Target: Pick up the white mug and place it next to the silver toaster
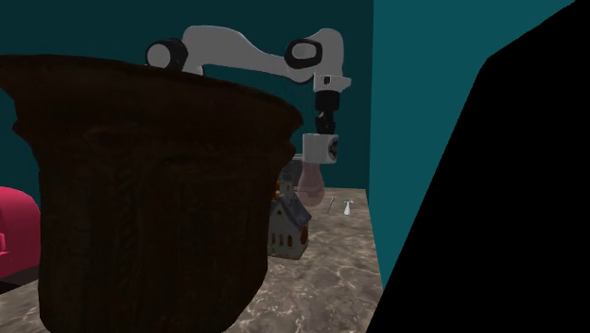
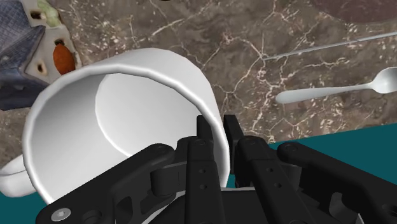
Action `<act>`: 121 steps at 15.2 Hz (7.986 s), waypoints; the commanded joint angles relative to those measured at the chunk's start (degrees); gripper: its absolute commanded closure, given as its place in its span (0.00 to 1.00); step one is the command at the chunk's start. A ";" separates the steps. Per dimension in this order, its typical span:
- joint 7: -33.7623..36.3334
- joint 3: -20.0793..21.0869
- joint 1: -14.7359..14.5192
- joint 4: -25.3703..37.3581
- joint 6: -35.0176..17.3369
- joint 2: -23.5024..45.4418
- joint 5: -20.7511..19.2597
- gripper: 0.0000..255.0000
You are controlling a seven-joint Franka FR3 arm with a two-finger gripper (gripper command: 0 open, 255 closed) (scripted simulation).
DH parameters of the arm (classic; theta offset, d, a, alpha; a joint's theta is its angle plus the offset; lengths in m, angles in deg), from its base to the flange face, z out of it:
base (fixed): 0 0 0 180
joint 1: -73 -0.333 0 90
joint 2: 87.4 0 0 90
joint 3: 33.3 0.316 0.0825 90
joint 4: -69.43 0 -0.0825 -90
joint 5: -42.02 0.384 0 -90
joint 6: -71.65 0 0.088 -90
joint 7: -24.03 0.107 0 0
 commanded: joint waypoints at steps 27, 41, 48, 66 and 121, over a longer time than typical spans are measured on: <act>11.02 5.25 -6.18 -7.85 7.95 -15.61 2.81 1.00; 26.75 14.32 -13.66 -19.04 7.63 -27.06 8.19 1.00; 32.65 18.24 -16.23 -22.53 5.58 -28.95 10.18 1.00; 32.46 19.28 -16.75 -36.43 -8.28 -29.00 10.80 1.00; 34.17 21.41 -16.67 -46.72 -23.82 -23.36 9.31 0.00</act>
